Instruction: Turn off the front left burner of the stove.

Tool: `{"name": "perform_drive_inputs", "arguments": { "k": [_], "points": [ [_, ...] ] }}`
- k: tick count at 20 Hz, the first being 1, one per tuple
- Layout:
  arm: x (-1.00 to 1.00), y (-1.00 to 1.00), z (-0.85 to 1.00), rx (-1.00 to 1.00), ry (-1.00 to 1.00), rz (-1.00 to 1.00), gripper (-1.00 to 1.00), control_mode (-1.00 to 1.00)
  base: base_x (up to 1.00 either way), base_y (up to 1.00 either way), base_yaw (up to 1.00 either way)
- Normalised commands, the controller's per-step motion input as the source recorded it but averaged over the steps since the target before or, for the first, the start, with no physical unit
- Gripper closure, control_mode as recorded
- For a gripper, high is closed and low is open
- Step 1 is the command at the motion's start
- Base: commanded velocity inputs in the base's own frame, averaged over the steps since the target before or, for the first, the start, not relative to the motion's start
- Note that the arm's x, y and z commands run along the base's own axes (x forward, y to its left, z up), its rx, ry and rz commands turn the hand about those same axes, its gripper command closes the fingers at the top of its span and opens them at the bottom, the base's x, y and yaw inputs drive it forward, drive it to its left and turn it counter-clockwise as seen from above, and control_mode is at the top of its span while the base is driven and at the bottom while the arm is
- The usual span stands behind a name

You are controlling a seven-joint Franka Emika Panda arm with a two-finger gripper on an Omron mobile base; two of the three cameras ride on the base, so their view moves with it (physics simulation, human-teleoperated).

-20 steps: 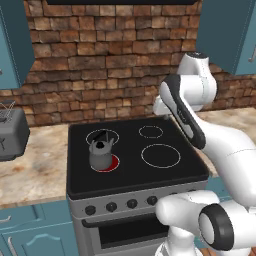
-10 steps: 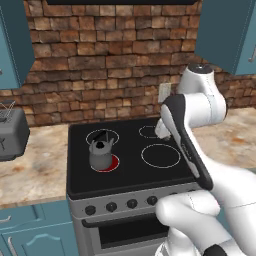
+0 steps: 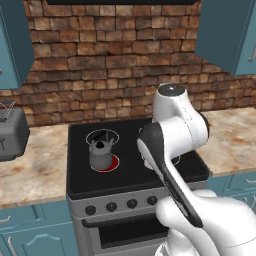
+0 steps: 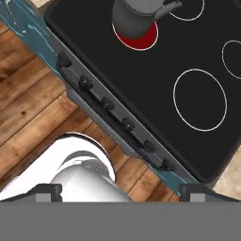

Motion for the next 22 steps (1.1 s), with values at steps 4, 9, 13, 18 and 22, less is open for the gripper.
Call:
{"name": "perform_drive_inputs", "arguments": {
  "k": [4, 9, 13, 18, 22],
  "points": [
    [-0.58, 0.74, -0.17, -0.35, 0.01, 0.54, -1.0, -1.0, 0.0, 0.0, 0.0],
    [-0.61, 0.83, -0.45, -0.38, 0.0, 0.54, -1.0, -1.0, 0.0, 0.0, 0.0],
    [-0.43, 0.76, -0.56, -0.31, -0.01, 0.5, -1.0, -1.0, 0.0, 0.0, 0.0],
    [-0.05, 0.47, -0.46, -0.22, 0.01, 0.45, -1.0, -1.0, 0.0, 0.0, 0.0],
    [0.01, 0.41, -0.44, -0.21, 0.0, 0.37, -1.0, -1.0, 0.0, 0.0, 0.0]
  ]
}}
